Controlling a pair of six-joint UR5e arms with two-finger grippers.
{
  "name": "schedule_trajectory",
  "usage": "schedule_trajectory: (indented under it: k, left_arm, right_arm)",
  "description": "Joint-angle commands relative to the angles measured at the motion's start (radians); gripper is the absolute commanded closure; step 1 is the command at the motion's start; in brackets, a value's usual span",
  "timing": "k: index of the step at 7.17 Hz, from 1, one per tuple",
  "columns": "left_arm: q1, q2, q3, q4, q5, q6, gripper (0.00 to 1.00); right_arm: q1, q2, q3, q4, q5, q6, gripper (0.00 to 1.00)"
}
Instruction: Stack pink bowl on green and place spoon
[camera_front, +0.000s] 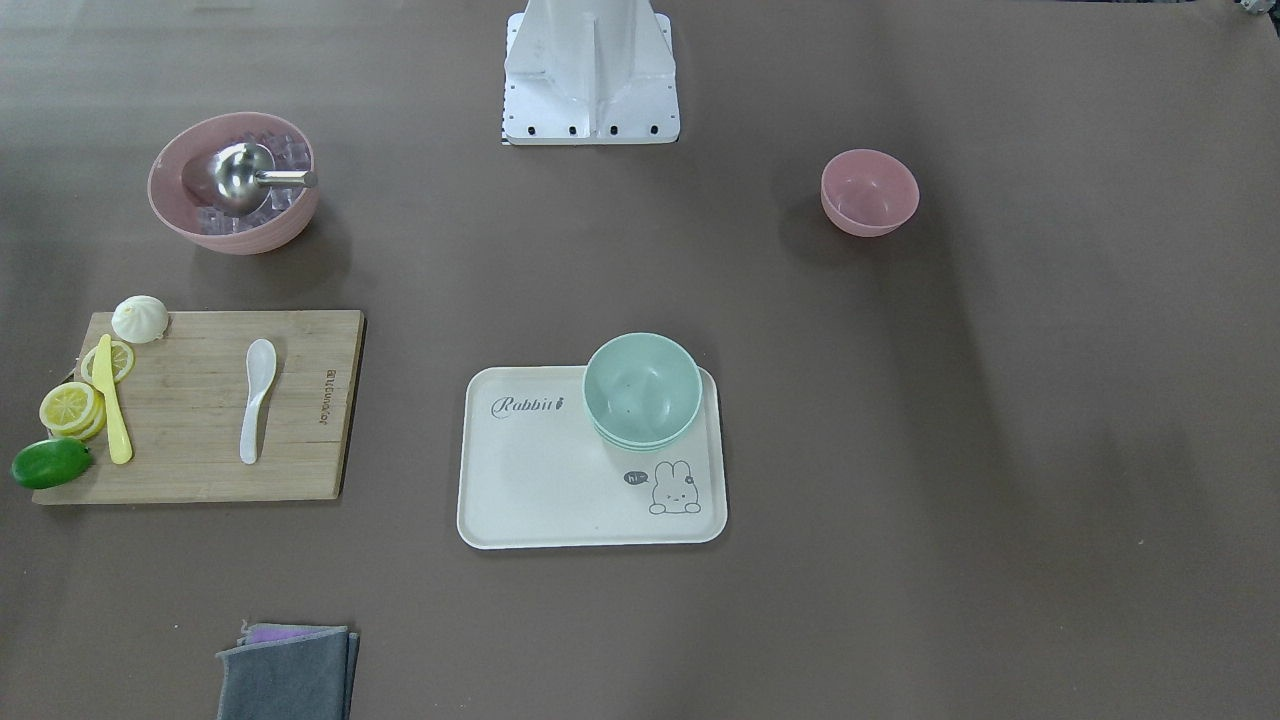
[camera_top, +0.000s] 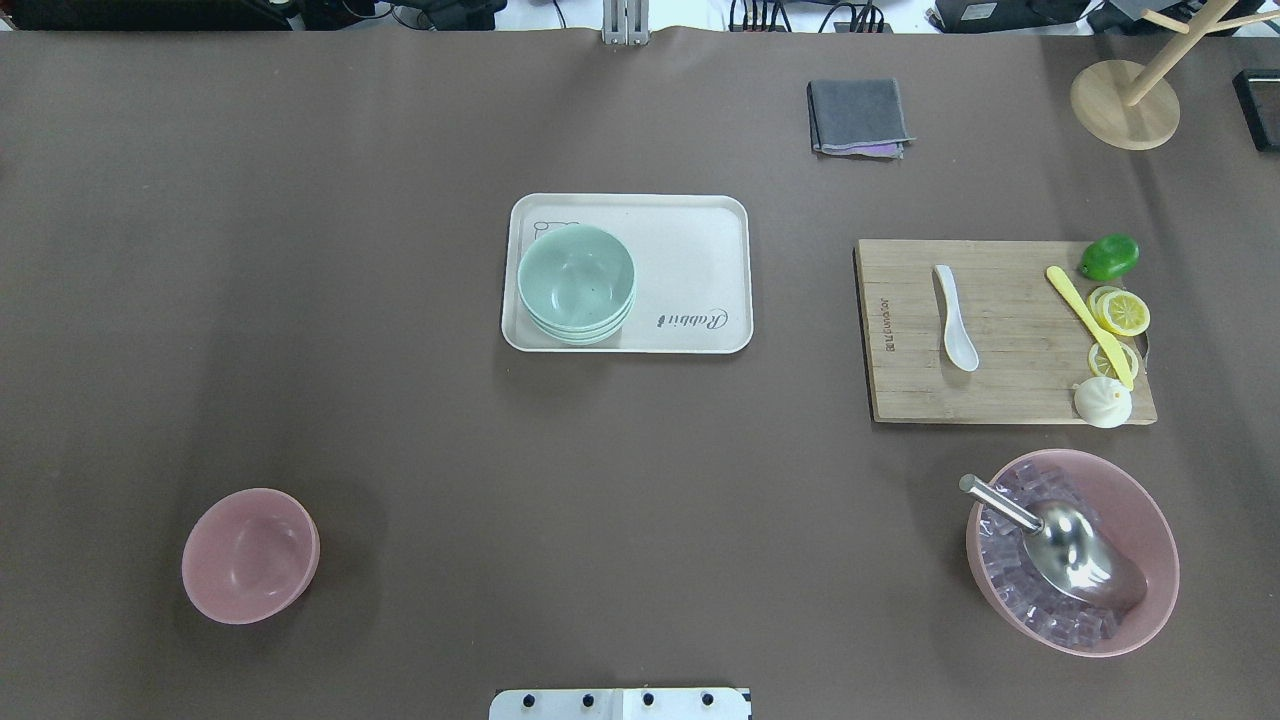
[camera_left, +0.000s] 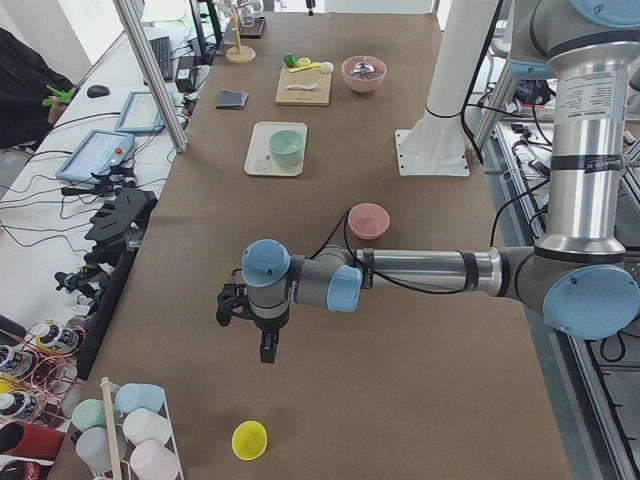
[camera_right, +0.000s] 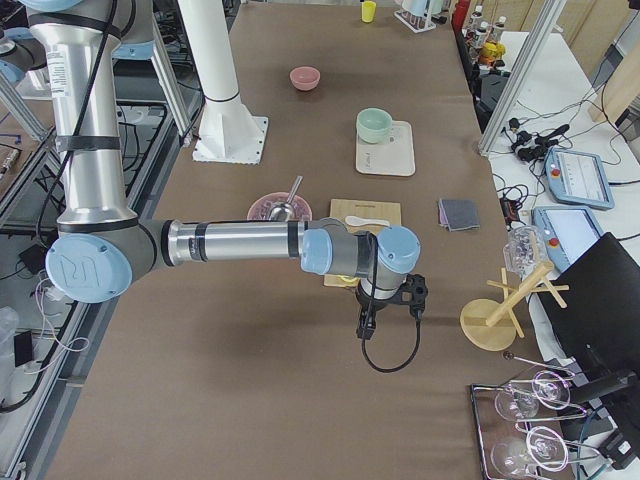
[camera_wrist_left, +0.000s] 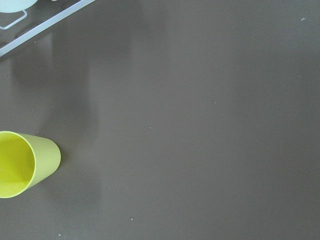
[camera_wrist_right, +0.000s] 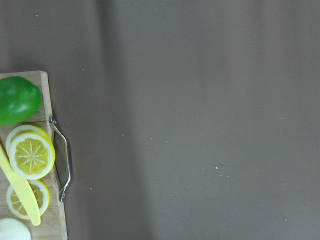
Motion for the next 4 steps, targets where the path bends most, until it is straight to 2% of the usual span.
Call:
schedule_trajectory:
  k: [1, 4]
  left_arm:
    - [0.001, 0.001, 0.001, -0.003, 0.001, 0.0, 0.02]
    - [0.001, -0.001, 0.001, -0.003, 0.001, 0.002, 0.02]
  right_arm:
    - [0.0, 0.001, 0.002, 0.001, 0.0, 0.001, 0.0]
    - [0.0, 0.001, 0.012, 0.001, 0.0, 0.001, 0.0]
